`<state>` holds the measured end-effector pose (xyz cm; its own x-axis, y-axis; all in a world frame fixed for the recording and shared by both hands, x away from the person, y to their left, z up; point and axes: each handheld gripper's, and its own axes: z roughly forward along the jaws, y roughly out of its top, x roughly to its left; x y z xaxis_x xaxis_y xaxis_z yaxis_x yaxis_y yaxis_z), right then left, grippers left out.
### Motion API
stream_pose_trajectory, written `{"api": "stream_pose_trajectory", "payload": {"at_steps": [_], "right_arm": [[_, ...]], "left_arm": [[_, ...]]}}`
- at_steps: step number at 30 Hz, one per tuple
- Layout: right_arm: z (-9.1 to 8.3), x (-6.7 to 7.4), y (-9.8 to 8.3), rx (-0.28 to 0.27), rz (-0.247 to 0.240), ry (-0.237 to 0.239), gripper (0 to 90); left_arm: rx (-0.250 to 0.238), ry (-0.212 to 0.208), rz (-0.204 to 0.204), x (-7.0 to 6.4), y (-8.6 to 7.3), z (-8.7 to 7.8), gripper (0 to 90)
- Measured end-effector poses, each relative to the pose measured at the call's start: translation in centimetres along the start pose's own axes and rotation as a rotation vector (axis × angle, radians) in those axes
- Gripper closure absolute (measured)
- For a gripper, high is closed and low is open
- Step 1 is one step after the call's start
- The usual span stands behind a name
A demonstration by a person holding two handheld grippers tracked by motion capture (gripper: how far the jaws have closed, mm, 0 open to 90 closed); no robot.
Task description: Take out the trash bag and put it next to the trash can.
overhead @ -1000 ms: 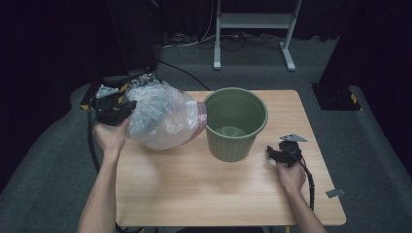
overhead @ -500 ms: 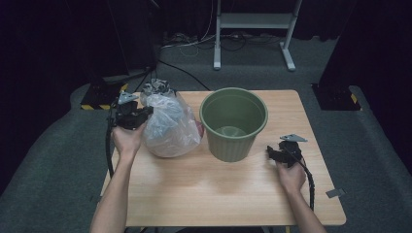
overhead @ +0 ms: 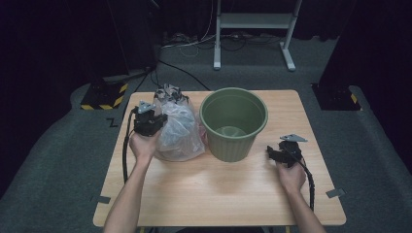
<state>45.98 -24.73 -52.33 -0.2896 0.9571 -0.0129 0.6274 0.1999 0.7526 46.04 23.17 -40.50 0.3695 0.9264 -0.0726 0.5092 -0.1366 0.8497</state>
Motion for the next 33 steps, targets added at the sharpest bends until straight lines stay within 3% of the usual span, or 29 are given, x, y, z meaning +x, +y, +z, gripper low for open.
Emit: {"api": "stream_pose_trajectory", "payload": {"at_steps": [7, 18, 28, 33], "right_arm": [[0.0, 0.0, 0.0, -0.001, -0.007, 0.001, 34.5], [0.0, 0.0, 0.0, -0.001, -0.009, 0.002, 34.3], [0.0, 0.0, 0.0, -0.001, -0.010, 0.003, 34.0], [0.0, 0.0, 0.0, 0.000, -0.010, 0.004, 33.8]], "left_arm": [[0.036, 0.001, 0.005, -0.6, -2.1, 1.8, 87.6], [0.112, 0.005, -0.030, -1.1, -6.1, 4.6, 83.1], [0.131, 0.070, -0.089, -1.2, -8.8, 6.5, 56.4], [0.140, 0.081, -0.087, -1.3, -8.8, 6.7, 53.4]]}}
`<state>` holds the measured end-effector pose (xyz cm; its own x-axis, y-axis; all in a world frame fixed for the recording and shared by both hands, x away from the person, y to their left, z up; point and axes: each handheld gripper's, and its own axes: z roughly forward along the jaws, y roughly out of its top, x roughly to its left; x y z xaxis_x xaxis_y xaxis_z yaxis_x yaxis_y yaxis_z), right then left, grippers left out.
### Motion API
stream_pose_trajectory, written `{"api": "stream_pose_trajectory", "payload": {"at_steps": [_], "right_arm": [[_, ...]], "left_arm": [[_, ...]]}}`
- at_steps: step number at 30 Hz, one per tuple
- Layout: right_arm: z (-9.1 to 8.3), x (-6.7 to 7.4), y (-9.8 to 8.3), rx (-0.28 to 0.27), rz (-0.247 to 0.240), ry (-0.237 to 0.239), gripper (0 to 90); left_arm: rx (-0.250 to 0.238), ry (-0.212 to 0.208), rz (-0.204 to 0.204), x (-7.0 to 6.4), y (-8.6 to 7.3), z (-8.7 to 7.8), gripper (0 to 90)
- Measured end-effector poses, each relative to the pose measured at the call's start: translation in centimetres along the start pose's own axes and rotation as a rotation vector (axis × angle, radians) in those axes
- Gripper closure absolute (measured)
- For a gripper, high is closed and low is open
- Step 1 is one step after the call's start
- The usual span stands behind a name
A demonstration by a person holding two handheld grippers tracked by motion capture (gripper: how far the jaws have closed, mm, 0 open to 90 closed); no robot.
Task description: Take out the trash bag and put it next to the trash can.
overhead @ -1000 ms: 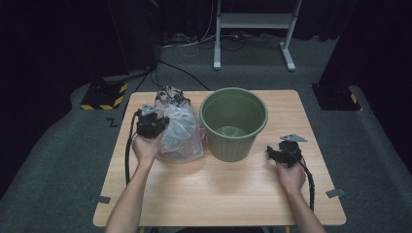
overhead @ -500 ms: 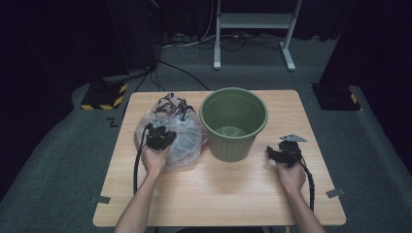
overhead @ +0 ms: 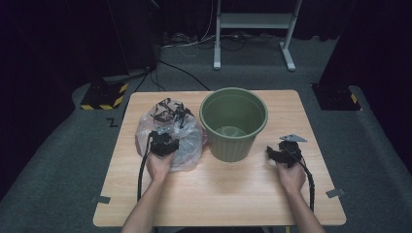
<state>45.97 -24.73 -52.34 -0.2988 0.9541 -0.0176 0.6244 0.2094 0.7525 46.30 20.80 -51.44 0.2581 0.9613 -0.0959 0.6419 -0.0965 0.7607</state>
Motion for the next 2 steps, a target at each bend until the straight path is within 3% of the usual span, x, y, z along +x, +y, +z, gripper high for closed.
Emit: {"api": "stream_pose_trajectory", "payload": {"at_steps": [2], "right_arm": [[-0.01, 0.01, 0.00, 0.001, 0.001, 0.000, 33.8]], "left_arm": [[0.003, -0.003, -0.003, 0.00, -0.01, -0.04, 53.8]]}}
